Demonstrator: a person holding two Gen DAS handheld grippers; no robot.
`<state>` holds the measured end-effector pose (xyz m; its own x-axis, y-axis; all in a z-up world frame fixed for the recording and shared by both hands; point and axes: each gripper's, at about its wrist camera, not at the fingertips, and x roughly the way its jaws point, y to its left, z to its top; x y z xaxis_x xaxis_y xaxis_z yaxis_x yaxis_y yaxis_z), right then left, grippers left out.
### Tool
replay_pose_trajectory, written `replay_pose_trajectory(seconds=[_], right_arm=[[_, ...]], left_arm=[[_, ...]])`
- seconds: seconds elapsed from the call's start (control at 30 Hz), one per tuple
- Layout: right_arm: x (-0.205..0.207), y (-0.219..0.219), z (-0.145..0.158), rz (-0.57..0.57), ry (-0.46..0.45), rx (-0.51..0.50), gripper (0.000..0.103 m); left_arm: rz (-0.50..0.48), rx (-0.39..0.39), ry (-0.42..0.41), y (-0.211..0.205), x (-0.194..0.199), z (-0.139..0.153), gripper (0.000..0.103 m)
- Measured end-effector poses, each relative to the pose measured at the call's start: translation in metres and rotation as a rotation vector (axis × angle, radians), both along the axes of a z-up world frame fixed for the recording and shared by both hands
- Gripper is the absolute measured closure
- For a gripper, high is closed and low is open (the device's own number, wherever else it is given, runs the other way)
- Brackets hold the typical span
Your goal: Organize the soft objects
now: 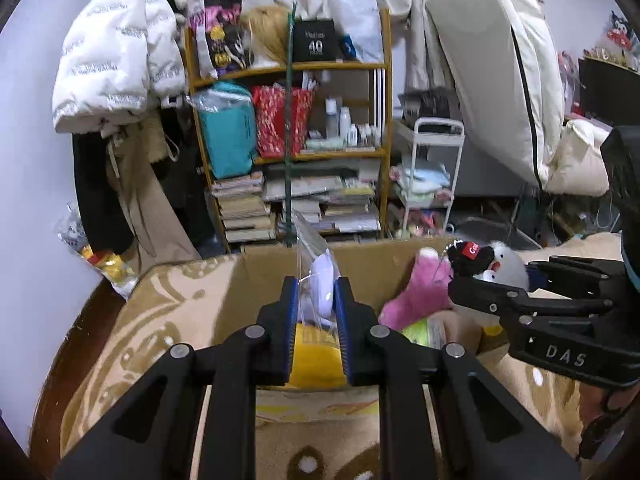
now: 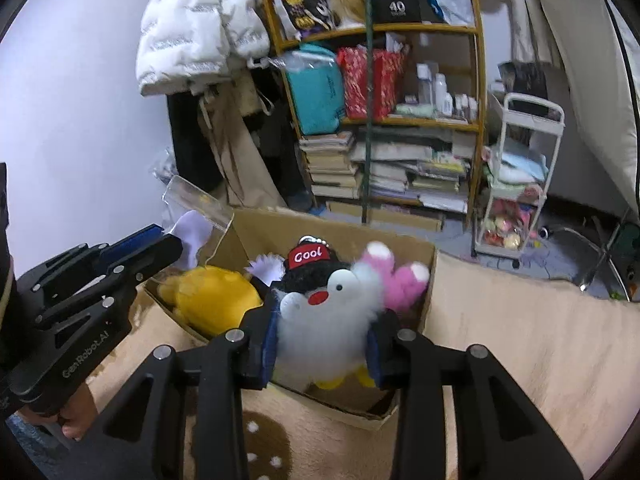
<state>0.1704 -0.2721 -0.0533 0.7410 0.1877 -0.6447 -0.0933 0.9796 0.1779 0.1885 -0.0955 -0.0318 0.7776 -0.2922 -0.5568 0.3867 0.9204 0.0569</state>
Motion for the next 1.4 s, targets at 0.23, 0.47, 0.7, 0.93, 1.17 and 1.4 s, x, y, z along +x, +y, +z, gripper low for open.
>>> replay_pose_trajectory(seconds=[0.23, 0.47, 0.7, 0.93, 1.17, 1.4], right_arm=[[0.000, -0.004, -0.014, 0.001, 0.012, 0.017, 0.044], [-0.014, 0.001, -0.002, -0.001, -0.028, 0.006, 0.017], [-0.042, -0.001, 0.028, -0.039, -0.106, 0.026, 0.000], [-0.084, -0.001, 0.075, -0.046, -0.209, 0.000, 0.000], [-0.126, -0.008, 0.110, -0.058, -0.266, 0.058, 0.000], [-0.174, -0.007, 0.125, -0.093, -0.315, 0.019, 0.000]], left_arm=[[0.034, 0.038, 0.006, 0.000, 0.000, -0.007, 0.081], [0.084, 0.038, -0.006, 0.016, -0.009, 0.006, 0.056], [0.101, 0.047, -0.026, 0.029, -0.034, 0.035, 0.040], [0.158, 0.039, -0.122, 0.052, -0.087, 0.077, 0.006], [0.187, -0.015, -0.177, 0.070, -0.132, 0.106, 0.001], [0.200, -0.036, -0.195, 0.083, -0.165, 0.110, 0.001]])
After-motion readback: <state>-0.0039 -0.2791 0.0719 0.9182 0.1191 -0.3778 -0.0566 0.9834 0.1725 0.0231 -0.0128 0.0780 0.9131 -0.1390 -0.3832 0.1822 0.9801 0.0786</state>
